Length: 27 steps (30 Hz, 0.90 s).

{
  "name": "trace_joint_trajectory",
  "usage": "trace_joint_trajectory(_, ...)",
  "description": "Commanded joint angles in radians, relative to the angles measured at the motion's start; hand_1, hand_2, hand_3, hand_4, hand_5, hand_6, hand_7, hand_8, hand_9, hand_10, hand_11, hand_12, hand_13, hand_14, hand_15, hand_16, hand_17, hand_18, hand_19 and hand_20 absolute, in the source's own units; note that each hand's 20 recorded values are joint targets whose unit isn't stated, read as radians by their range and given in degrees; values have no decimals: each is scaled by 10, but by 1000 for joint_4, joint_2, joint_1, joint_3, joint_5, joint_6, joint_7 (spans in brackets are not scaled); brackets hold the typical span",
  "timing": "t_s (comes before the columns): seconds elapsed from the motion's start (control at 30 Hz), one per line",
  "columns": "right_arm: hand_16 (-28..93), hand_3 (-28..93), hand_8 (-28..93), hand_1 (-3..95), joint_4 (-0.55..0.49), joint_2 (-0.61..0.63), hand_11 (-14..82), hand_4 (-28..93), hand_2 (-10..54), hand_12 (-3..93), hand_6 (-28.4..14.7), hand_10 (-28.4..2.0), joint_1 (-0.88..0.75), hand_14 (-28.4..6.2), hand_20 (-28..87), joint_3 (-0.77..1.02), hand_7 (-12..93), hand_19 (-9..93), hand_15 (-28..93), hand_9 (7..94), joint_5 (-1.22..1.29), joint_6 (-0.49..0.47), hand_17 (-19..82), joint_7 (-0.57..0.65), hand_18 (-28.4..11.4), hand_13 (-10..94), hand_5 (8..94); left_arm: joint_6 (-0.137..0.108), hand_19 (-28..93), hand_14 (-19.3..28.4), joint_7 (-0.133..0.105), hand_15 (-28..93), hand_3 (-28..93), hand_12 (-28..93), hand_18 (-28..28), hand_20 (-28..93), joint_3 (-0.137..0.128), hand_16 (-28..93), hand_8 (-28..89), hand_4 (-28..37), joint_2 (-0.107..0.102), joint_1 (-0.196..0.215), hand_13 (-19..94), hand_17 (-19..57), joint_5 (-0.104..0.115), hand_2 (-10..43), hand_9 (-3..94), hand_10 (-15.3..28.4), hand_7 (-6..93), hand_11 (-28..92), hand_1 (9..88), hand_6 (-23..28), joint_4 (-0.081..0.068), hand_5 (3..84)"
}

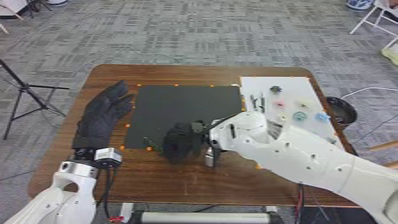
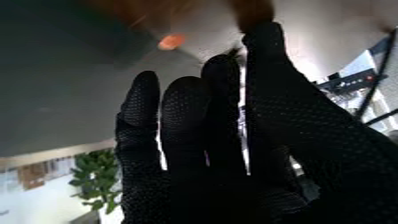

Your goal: Arrange flowers

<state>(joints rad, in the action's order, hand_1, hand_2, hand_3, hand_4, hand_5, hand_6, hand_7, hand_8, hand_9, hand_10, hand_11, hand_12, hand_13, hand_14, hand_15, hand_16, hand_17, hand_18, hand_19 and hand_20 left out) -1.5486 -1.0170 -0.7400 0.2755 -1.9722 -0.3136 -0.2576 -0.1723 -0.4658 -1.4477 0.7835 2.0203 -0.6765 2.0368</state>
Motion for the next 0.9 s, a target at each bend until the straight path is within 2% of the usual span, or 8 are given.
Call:
trace_joint_trajectory(0.03,465,929,-96,396,85,-103,508,-251,-8,629,15,-121,40,-133,502,-1,290,715,805,490,-27,42,161,36,-194,450,592,-4,371,133,-17,271,681,194,194,132,8,60,-77,-271,-2,-14,179,-101,9,-42,229,110,179,188,247,34,1,311)
trace_joint_trajectory(0.2,460,929,-112,394,115,-135,510,-253,-8,627,14,-120,59,-134,501,-8,288,715,809,488,-27,52,160,35,-194,449,590,-6,371,133,-17,273,681,194,193,132,9,60,-77,-270,-3,-12,179,-101,10,-42,229,110,178,188,247,33,1,311)
trace_joint_trajectory(0.37,455,925,-110,391,94,-124,509,-253,-7,625,15,-120,38,-135,501,16,293,714,812,487,17,45,159,10,-194,448,587,-9,371,134,-21,273,680,194,194,133,13,59,-77,-270,-1,-13,179,-101,12,-42,229,111,179,188,247,32,0,311)
trace_joint_trajectory(0.43,453,925,-112,391,95,-122,510,-253,-7,623,19,-121,33,-135,501,22,294,714,812,487,25,31,159,0,-194,448,586,-6,371,134,-13,273,680,194,193,133,11,59,-78,-270,-1,-13,179,-101,10,-42,229,110,179,188,247,33,-1,311)
trace_joint_trajectory(0.6,447,920,-149,389,99,-128,508,-253,-8,627,21,-121,6,-138,501,52,281,714,816,486,143,-2,159,1,-194,448,579,-5,370,133,-18,273,682,194,193,132,13,59,-77,-270,6,-10,179,-100,12,-43,229,110,180,188,246,33,-2,311)
trace_joint_trajectory(0.7,441,917,-157,387,82,-111,505,-254,-8,624,19,-124,-1,-140,502,61,281,715,818,485,114,46,159,25,-195,446,574,1,370,133,-14,274,681,194,193,133,19,59,-78,-271,8,-17,179,-100,10,-42,229,111,179,188,247,33,-4,311)
trace_joint_trajectory(0.8,433,918,-160,386,69,-93,506,-256,-11,617,19,-124,8,-142,503,51,263,719,820,488,61,112,161,61,-197,449,544,-3,371,133,-14,273,681,194,193,133,19,59,-78,-271,5,-15,179,-101,11,-42,230,111,179,189,247,33,-3,311)
trace_joint_trajectory(0.9,408,927,-135,387,61,-103,519,-254,-6,599,25,-130,18,-146,509,56,190,743,836,537,-39,106,189,72,-208,503,454,-9,370,133,-16,274,680,194,193,133,18,59,-77,-272,3,-11,179,-101,14,-42,230,111,178,189,248,34,-2,311)
